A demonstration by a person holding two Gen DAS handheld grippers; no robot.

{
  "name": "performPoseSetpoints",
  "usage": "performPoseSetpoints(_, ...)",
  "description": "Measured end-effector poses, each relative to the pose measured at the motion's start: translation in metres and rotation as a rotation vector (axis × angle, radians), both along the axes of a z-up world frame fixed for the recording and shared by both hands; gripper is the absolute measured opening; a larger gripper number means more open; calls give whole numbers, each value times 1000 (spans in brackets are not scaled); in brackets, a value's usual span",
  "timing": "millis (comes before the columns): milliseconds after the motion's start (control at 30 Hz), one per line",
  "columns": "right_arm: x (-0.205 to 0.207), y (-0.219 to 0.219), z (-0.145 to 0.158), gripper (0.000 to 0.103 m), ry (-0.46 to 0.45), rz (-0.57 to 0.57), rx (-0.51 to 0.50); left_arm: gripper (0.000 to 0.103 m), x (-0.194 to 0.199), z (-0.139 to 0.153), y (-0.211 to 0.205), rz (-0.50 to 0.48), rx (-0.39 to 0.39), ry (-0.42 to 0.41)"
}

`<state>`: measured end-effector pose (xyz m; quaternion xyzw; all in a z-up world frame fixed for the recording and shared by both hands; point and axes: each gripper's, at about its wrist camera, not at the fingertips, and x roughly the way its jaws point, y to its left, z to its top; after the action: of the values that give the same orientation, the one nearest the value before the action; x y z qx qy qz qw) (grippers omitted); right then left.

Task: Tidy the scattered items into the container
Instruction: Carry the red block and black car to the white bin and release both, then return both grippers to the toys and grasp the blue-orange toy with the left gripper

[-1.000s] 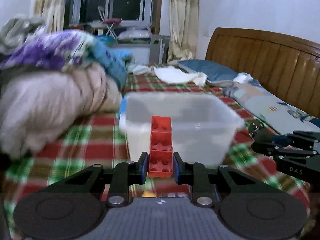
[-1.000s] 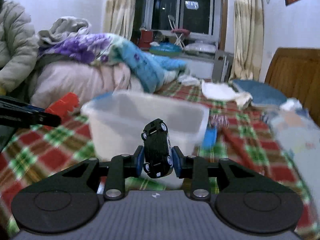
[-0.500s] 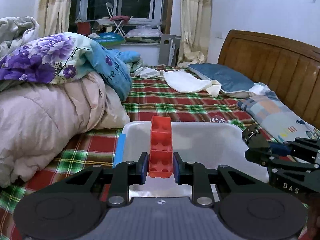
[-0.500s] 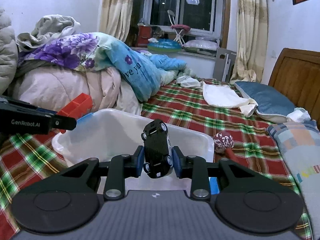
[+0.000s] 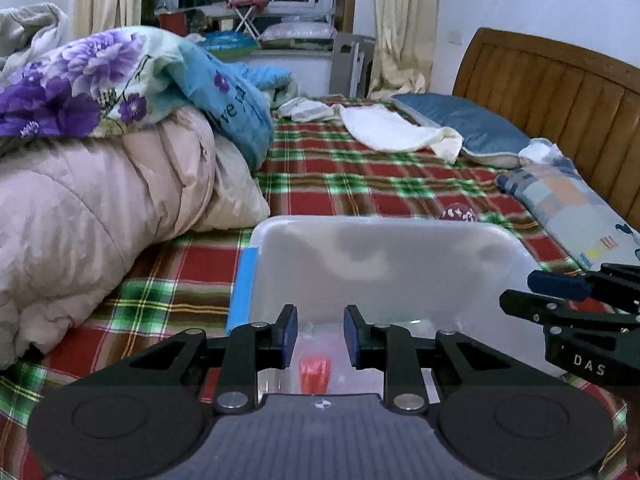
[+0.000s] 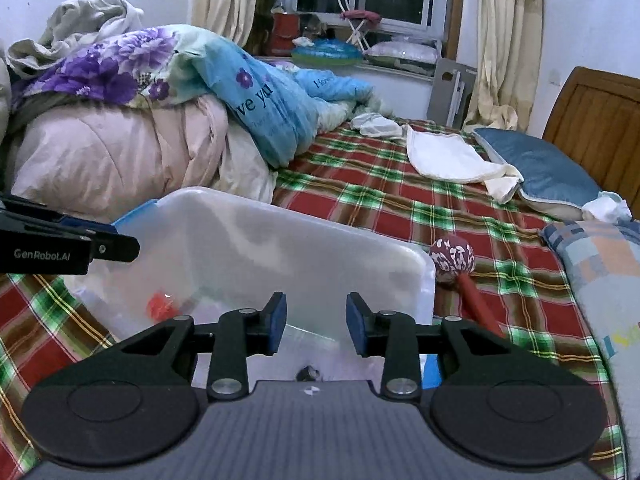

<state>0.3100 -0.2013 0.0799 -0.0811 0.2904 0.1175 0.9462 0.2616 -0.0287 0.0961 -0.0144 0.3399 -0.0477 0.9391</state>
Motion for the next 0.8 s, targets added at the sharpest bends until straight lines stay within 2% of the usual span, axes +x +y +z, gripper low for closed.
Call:
performPoseSetpoints(67, 2, 1, 0, 41, 0, -2, -7, 29, 3, -2, 0, -2, 4, 13)
performPoseSetpoints(100, 2, 1, 0, 46, 0, -2, -7, 34, 4, -3, -1, -3, 6, 17)
performPoseSetpoints(133, 2, 1, 0, 52, 1, 1, -7, 45, 4, -4, -1, -2, 11, 21)
performPoseSetpoints(167, 3, 2, 0, 55, 0, 4, -11, 51, 5, -5, -1, -2, 15, 23)
performPoseSetpoints(200, 3, 2, -1, 63, -4, 4, -17, 60, 6, -5, -1, -2, 16, 24)
performPoseSetpoints(300, 3, 3, -2, 72, -8, 0, -21, 68, 7, -7, -2, -12, 11, 23)
performPoseSetpoints(400, 3, 3, -4, 78, -13, 0, -18, 70, 9, -10, -6, -28, 30, 30)
performPoseSetpoints(533, 0, 2, -3, 79, -25, -2, -20, 70, 9, -12, -5, -26, 33, 32)
performPoseSetpoints(667, -19, -1, 1, 80, -61, -3, -16, 70, -10, -3, 3, -17, 16, -15)
performPoseSetpoints(767, -50, -3, 7, 87, -126, 9, -20, 70, -42, 6, 7, -28, 30, -74)
performPoseSetpoints(800, -64, -3, 9, 95, -151, 19, -21, 70, -52, 8, 9, -36, 30, -81)
